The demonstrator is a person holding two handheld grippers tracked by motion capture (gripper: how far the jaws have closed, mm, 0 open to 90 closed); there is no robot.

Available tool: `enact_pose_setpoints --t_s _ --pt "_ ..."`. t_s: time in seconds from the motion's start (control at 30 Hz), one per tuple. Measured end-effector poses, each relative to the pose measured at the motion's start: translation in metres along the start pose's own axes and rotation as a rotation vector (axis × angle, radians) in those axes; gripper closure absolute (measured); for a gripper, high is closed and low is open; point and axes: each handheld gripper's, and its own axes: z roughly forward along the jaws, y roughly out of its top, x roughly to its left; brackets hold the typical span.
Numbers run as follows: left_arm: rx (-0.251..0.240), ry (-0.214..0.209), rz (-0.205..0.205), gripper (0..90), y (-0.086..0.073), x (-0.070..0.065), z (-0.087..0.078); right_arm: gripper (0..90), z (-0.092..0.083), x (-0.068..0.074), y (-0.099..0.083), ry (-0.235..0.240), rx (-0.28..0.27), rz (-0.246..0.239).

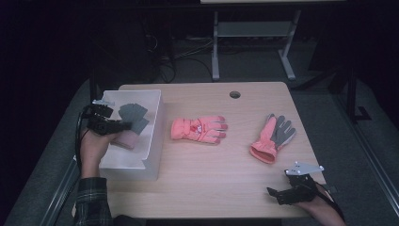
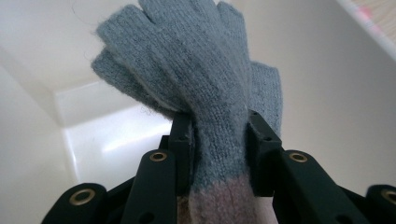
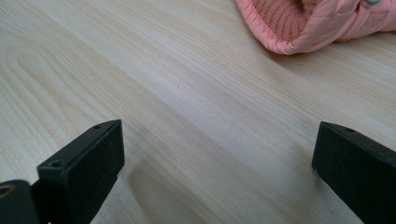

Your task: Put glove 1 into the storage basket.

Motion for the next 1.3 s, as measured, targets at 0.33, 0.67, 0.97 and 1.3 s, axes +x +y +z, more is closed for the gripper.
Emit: enact_pose_setpoints --t_s 0.33,0.67,0.97,1.3 --pt "0.064 0.064 -0.034 67.6 -0.012 0.014 0.021 2.0 0.001 0.000 0.000 0.001 0.002 0.003" --pt "0.147 0.086 -0.045 66.8 -0.020 0.018 0.044 2.0 0.000 0.001 0.000 0.003 0.006 0.006" --pt "0.210 0.107 -0.066 56.6 -0.025 0.019 0.060 2.0 0.001 0.001 0.000 0.003 0.007 0.001" --pt "0.192 0.136 -0.056 28.9 -0.023 0.014 0.063 2.0 0.000 0.001 -0.001 0.007 0.011 0.007"
